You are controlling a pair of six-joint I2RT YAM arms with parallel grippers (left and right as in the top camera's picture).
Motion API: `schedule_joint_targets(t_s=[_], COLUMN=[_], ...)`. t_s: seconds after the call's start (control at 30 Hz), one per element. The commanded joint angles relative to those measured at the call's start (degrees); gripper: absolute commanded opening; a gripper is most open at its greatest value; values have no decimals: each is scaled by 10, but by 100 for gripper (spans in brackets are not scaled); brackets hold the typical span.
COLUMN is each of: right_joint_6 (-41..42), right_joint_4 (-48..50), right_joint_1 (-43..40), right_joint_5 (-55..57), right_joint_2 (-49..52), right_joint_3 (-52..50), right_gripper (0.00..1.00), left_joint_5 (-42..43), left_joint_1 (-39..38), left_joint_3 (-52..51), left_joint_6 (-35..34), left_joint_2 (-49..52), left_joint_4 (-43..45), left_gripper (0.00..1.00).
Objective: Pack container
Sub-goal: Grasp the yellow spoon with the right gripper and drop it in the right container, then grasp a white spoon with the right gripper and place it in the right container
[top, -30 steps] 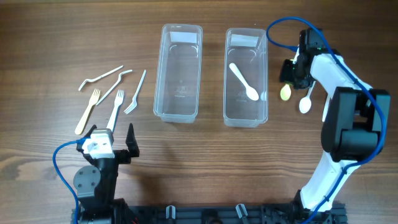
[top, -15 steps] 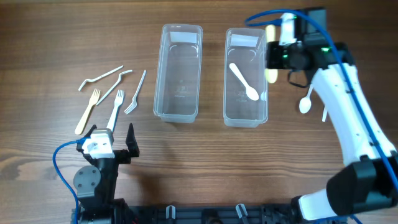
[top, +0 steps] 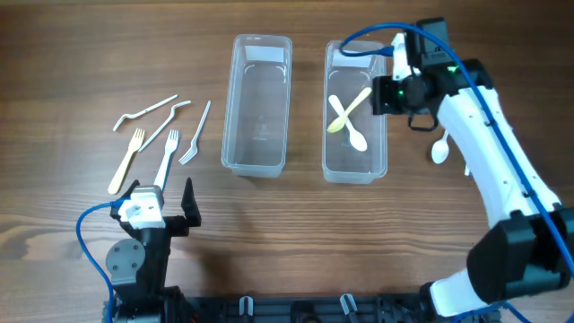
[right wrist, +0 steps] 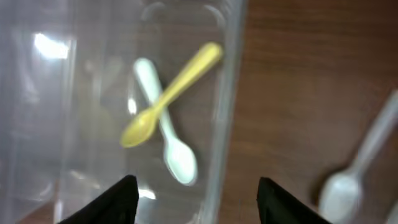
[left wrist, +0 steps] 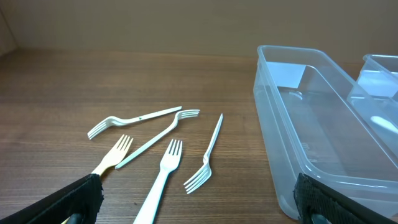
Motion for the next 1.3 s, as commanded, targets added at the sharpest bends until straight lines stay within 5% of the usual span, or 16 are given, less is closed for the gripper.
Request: schedule_joint_targets(t_s=[0.0, 0.27, 0.5, 0.9, 0.97, 1.0, 1.27], right_joint_6=[0, 27, 83, 94, 93, 93, 80], right_joint_4=[-47, 29, 207, 289, 285, 280, 221], right_joint_1=[-69, -233, -238, -237, -237, -237, -236], right_joint_5=[83, 40, 21, 16, 9, 3, -50], right_joint_2=[-37, -28, -21, 177, 187, 186, 74], right_joint_3=[-5, -96, -231, -240, -240, -240, -226], right_gripper=[59, 48, 42, 46, 12, 4, 4], left_joint_5=[7, 7, 7, 7, 7, 7, 7], left_joint_1=[-1, -1, -1, -1, -1, -1, -1], left_joint_3=[-3, -3, -3, -3, -3, -3, -3], left_joint_6=[11, 11, 11, 11, 11, 11, 11], left_joint_2=[-4, -4, -4, -4, -4, -4, -4], left_joint_4=[2, 2, 2, 2, 2, 2, 2], left_gripper=[100, 100, 100, 100, 100, 100, 100])
